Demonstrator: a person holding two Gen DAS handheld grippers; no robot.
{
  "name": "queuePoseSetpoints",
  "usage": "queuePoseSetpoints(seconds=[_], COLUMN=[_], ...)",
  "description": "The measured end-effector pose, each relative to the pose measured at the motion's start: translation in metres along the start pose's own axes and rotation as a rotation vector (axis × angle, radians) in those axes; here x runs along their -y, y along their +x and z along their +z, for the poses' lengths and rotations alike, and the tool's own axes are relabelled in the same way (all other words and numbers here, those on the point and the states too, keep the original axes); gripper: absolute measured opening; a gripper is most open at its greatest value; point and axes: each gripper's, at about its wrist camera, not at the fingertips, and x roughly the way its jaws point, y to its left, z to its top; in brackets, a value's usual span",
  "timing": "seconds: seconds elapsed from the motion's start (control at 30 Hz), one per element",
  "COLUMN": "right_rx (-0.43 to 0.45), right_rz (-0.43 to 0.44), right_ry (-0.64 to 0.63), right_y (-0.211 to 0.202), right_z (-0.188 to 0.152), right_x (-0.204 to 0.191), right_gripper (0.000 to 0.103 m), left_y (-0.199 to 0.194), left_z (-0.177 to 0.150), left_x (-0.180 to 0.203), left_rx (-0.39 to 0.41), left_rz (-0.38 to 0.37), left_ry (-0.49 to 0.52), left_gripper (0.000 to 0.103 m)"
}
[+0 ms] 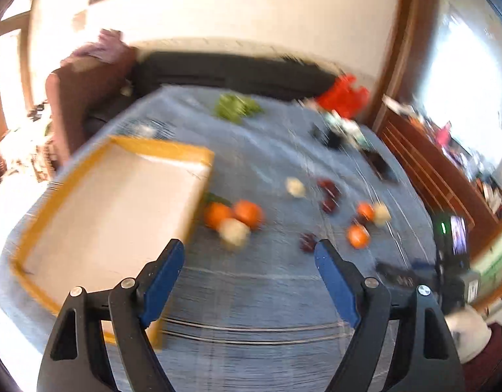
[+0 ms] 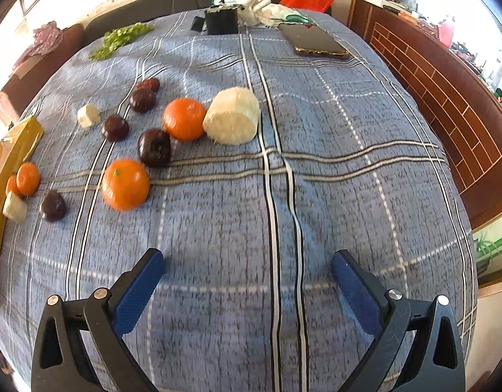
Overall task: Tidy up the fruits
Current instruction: 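Grasp the dark red plum with the left gripper while the right gripper grasps a mandarin orange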
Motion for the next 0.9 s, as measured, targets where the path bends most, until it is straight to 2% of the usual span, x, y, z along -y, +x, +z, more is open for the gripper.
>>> queuePoseSetpoints(seconds=[0.13,0.23,0.27,0.3,0.4,0.47,0.53,0.7,0.8,0.83,0.9], right_rx=[-0.004,-0.008,0.002,0.024,0.097,0.131,0.146,0.129,0.126,0.139,0.145], right_rz=[0.019,0.017,0.016,0.029,0.087,0.122,0.158,0.217,0.224,0.219,0.25], right_ry=[-0.037,-0.052,-0.055,-0.061,-0.072,-0.07,-0.059,-0.028,-0.027,-0.033,-0.033], right_y=[-0.005,-0.008,-0.012,-0.017,-0.029,-0.031,-0.026,-0.003,0.007,0.007,0.008], right_z=[-0.009,-0.012,-0.012,-0.011,-0.004,0.003,0.012,0.031,0.033,0.033,0.034], right_x=[0.001,0.0,-0.001,-0.004,-0.016,-0.024,-0.032,-0.047,-0.051,-0.052,-0.052], right_gripper=[0.103,0.103,0.097,0.093,0.092,0.091,0.087,0.07,0.067,0.062,0.039], left_y=[-0.026,-0.033,-0.031,-0.026,-0.005,0.01,0.019,0.049,0.069,0.075,0.089], left_z=[0.009,0.007,0.006,0.005,-0.001,-0.006,-0.011,-0.016,-0.015,-0.015,-0.013], left_x=[-0.037,-0.054,-0.057,-0.059,-0.058,-0.046,-0.032,0.004,0.027,0.032,0.044], left_rx=[0.061,0.092,0.09,0.076,0.013,-0.031,-0.062,-0.134,-0.174,-0.177,-0.19], left_rz=[0.037,0.006,0.001,-0.007,-0.063,-0.092,-0.118,-0.166,-0.186,-0.185,-0.191], left_ry=[-0.022,-0.063,-0.074,-0.084,-0.11,-0.095,-0.065,0.008,0.055,0.067,0.096], left_gripper=[0.085,0.085,0.085,0.085,0.078,0.065,0.06,0.06,0.06,0.06,0.06])
